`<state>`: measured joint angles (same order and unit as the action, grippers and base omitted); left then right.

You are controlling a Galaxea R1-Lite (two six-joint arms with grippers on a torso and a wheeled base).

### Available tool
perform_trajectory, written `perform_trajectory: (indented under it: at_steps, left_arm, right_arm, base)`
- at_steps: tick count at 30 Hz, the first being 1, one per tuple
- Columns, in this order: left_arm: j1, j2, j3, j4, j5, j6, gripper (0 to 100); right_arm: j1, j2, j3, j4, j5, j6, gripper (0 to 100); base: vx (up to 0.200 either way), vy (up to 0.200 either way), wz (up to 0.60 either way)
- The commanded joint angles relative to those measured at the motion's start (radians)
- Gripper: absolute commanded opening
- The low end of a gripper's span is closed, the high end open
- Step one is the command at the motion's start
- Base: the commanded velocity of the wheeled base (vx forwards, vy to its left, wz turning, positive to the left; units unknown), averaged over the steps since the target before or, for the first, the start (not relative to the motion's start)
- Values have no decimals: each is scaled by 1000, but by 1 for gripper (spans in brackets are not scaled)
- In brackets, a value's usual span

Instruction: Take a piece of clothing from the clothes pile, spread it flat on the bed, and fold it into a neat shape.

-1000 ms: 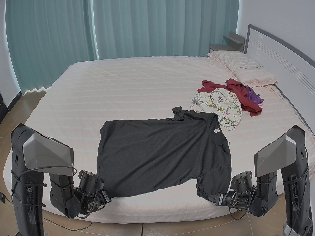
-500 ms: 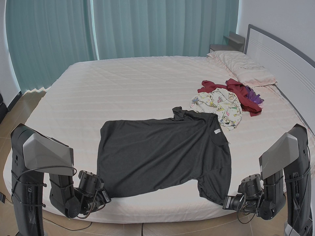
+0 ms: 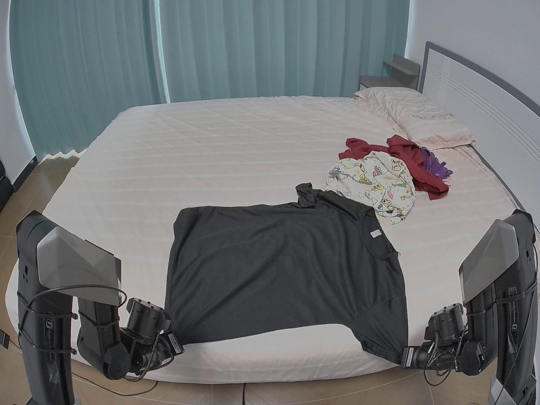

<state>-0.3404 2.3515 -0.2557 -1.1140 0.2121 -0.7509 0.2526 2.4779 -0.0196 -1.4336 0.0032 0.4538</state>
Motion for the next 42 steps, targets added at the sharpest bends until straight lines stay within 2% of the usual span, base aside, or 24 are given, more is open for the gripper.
perform_trajectory:
  at_steps: [1, 5, 10, 22, 30, 31, 32, 33, 42]
  left_arm:
    - [6, -9, 55, -35, -2, 22, 0]
    - [9, -4, 79, -52, -2, 61, 0]
    - [12, -3, 113, -50, -5, 110, 0]
    - [14, -15, 125, -27, -4, 133, 0]
    - [23, -14, 99, 56, -4, 139, 0]
    - [24, -15, 95, 63, -5, 140, 0]
    - [24, -15, 95, 63, -5, 140, 0]
    - [24, -15, 95, 63, -4, 140, 100]
    - [26, -15, 101, 53, -2, 142, 100]
  right_arm:
    - [-6, -4, 20, 22, -2, -15, 0]
    - [-4, -5, 20, 32, -5, -15, 0]
    - [-1, -37, 20, 111, -5, -29, 0]
    - [7, -48, 20, 144, -8, -57, 0]
    - [11, -43, 20, 144, -32, -64, 0]
    - [11, -43, 20, 144, -34, -66, 100]
    - [13, -43, 20, 144, -34, -66, 100]
    - [14, -43, 20, 144, -34, -64, 100]
    - [7, -51, 20, 127, -31, -34, 100]
  base:
    - [0, 0, 0]
    - [0, 0, 0]
    - [0, 0, 0]
    - [0, 0, 0]
    - [0, 0, 0]
    - [0, 0, 0]
    - [0, 0, 0]
    - [0, 0, 0]
    - [0, 0, 0]
